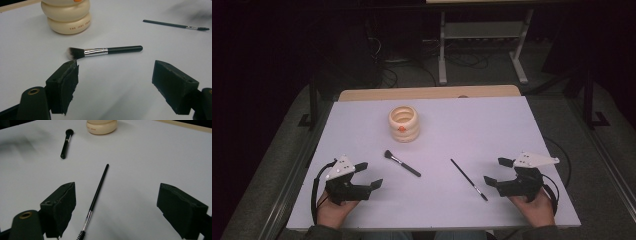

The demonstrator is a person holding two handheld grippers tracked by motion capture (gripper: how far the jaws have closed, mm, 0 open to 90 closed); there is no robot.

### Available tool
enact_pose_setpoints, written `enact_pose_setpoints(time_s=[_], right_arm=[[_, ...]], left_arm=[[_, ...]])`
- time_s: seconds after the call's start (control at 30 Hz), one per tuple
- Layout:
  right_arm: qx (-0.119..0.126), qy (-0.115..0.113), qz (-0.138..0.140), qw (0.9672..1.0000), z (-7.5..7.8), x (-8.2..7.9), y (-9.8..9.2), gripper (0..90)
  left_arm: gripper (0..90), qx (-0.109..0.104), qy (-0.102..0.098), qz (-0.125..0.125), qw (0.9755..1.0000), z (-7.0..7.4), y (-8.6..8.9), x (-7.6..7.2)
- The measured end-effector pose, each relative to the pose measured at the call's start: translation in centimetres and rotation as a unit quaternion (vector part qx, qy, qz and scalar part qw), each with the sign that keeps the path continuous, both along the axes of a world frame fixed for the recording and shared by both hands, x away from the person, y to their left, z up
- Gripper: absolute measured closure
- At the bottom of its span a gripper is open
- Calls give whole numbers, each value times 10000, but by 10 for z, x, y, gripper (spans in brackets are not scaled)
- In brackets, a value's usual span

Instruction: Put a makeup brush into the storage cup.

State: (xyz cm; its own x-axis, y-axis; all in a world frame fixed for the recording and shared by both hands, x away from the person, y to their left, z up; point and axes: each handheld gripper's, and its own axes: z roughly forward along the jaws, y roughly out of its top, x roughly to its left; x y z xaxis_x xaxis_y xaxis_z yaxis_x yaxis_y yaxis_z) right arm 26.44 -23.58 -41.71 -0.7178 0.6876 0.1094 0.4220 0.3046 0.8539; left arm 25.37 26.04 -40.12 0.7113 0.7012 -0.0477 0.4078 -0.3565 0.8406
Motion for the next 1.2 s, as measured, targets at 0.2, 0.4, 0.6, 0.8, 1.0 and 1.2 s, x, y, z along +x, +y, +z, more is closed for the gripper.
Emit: enact_pose_setpoints(time_s=[0.2, 0.4, 0.6, 0.8, 1.0, 1.2], right_arm=[[-16, 68, -6, 10000, -2, 0, 0, 139], [9, -16, -12, 10000, 3, 0, 0, 138], [-1, 45, -31, 10000, 4, 0, 0, 139], [-16, 69, -28, 10000, 5, 1, 3, 139], [-50, -2, 19, 10000, 8, 1, 9, 139], [-72, 37, 18, 10000, 8, 0, 10, 139]], left_arm=[[208, -2, 44, -48, 10000, 0, -2, 0], [209, -55, 37, -60, 10000, 0, -2, 1], [209, -37, 42, -145, 9999, 0, -4, 2], [209, -36, 71, -186, 9998, 0, -5, 1], [209, -126, 62, -163, 9998, 0, -4, -2], [210, -88, 73, -201, 9997, 0, -5, -1]])
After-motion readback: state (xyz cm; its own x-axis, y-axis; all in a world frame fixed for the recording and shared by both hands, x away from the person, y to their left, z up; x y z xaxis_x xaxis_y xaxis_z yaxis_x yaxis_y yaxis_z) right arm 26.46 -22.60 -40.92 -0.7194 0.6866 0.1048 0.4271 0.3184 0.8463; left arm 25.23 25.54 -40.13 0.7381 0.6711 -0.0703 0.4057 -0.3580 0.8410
